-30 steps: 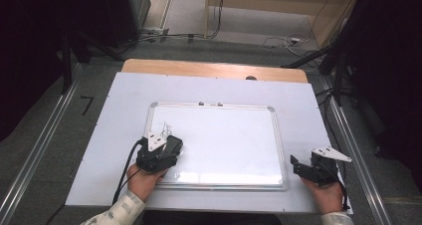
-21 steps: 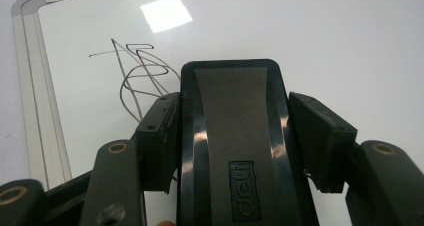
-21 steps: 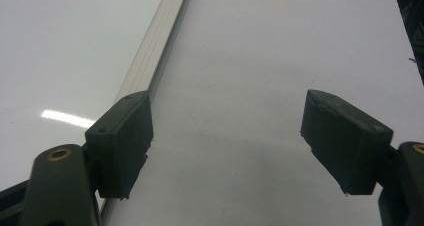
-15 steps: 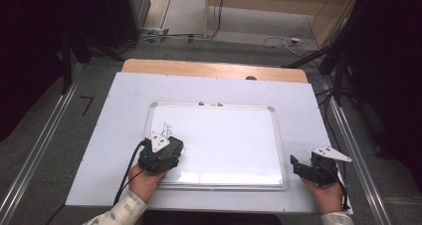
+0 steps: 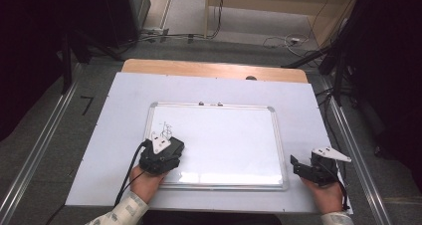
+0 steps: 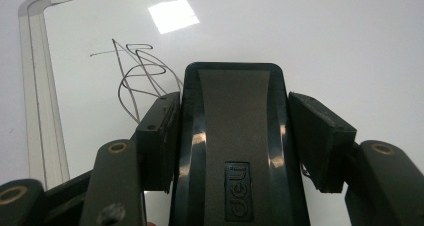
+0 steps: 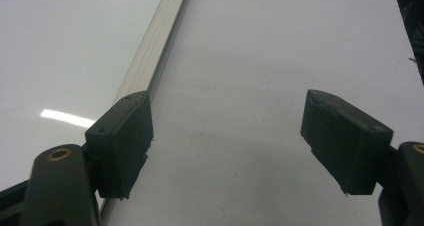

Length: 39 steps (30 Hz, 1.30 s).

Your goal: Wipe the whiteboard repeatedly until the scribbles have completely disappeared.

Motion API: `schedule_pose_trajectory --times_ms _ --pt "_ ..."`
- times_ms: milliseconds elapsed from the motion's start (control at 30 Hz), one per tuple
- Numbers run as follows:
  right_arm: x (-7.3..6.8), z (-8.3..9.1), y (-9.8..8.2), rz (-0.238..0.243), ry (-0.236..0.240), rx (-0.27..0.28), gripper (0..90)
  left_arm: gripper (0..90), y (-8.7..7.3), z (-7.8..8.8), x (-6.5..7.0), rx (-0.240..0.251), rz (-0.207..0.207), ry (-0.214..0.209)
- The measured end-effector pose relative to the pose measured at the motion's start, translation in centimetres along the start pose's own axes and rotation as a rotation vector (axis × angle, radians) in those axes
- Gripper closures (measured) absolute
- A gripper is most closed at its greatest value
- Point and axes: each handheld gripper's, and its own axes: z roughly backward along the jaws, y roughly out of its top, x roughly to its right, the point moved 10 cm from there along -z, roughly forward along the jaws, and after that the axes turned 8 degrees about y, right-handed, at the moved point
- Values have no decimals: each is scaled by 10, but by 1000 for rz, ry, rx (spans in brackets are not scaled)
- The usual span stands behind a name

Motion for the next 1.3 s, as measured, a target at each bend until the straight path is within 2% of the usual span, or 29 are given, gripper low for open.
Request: schedule_pose_trajectory --times_ms 233,667,1067,1300 --pt "0 0 0 3 1 2 196 417 1 -2 0 -1 -21 -1" --pt "0 1 0 4 0 -1 196 420 3 -6 -4 -1 -18 -24" --pt "0 1 0 5 0 2 196 420 4 -8 -6 -15 -40 -24" --pt "0 1 0 4 2 2 196 420 6 -10 -9 -15 -37 -27"
